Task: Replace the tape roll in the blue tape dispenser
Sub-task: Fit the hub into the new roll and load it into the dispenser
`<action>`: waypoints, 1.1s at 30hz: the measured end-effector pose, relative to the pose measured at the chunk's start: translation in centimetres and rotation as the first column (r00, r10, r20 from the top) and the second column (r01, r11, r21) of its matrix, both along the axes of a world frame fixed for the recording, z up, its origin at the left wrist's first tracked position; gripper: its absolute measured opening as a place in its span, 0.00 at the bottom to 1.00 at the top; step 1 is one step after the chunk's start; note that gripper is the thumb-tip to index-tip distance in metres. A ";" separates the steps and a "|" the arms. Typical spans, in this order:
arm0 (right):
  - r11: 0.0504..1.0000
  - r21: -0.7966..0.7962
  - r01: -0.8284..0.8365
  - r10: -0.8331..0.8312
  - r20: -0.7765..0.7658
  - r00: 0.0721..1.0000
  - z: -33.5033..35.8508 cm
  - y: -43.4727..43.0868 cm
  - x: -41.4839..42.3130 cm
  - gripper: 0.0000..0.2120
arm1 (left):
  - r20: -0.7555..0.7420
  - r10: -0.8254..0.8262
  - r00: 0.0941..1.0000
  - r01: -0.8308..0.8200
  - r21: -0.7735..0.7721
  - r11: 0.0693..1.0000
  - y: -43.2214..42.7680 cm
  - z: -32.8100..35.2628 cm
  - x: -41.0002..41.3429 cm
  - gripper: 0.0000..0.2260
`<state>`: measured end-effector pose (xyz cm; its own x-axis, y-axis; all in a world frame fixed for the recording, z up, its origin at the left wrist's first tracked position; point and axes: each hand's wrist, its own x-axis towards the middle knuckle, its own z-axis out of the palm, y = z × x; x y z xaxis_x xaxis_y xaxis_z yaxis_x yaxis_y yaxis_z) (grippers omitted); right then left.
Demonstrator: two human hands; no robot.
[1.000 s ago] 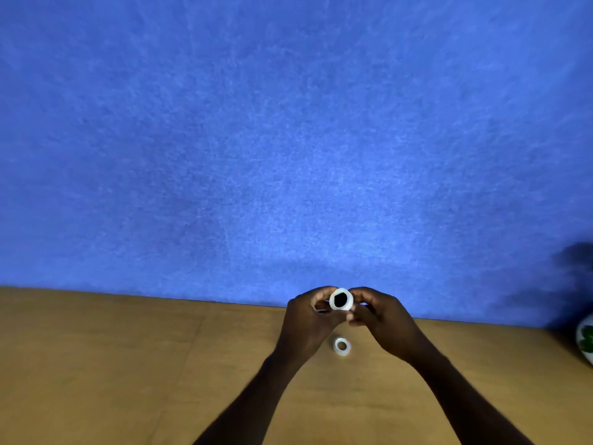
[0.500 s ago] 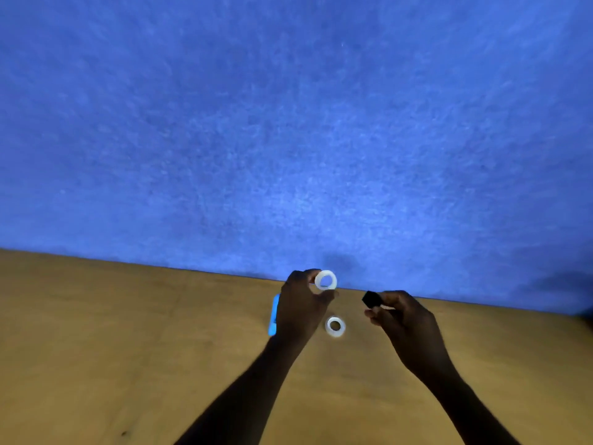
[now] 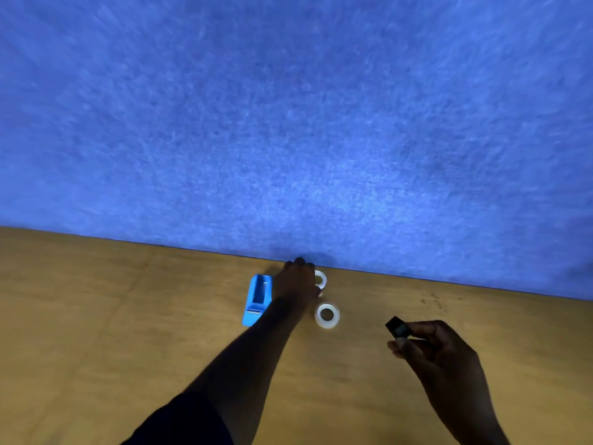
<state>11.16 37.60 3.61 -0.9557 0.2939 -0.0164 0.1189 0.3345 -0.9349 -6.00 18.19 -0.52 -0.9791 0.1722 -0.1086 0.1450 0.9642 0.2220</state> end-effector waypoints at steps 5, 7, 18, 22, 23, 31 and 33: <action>1.000 -0.014 0.000 0.001 0.033 0.999 -1.1 0.8 -0.2 0.10 | 0.053 0.034 0.998 -0.033 -0.027 0.999 0.0 -0.1 -1.5 0.22; 1.000 -0.018 -0.002 0.002 0.034 0.999 -1.3 1.0 -0.4 0.11 | 0.065 0.057 0.996 -0.055 -0.030 0.998 0.1 0.1 -1.7 0.21; 1.000 0.016 -0.018 0.018 0.014 1.000 -1.2 0.5 -1.0 0.09 | 0.147 0.071 0.987 -0.080 0.057 0.995 0.1 0.3 -1.7 0.18; 0.996 0.083 -0.032 0.032 0.002 0.999 -0.5 0.1 -1.5 0.09 | 0.100 0.046 0.994 -0.065 0.194 0.979 -1.0 1.0 -1.3 0.12; 0.995 0.091 -0.037 0.037 -0.003 0.999 -0.3 -0.1 -1.8 0.10 | 0.053 0.054 0.997 -0.066 0.246 0.967 -1.3 1.3 -1.0 0.11; 0.950 0.254 -0.184 0.209 -0.076 0.975 1.9 -2.9 -4.9 0.19 | 0.018 0.054 0.998 -0.048 0.783 0.620 -1.8 6.6 3.4 0.08; 0.934 0.294 -0.203 0.239 -0.093 0.966 2.0 -3.6 -5.8 0.18 | 0.127 -0.052 0.990 -0.077 0.825 0.560 -1.9 7.1 4.3 0.10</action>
<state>5.33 34.03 5.62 -0.9859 0.0501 0.1597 -0.1001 0.5887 -0.8022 -1.70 16.25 6.56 -0.9705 0.2372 -0.0423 0.0443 0.3483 0.9363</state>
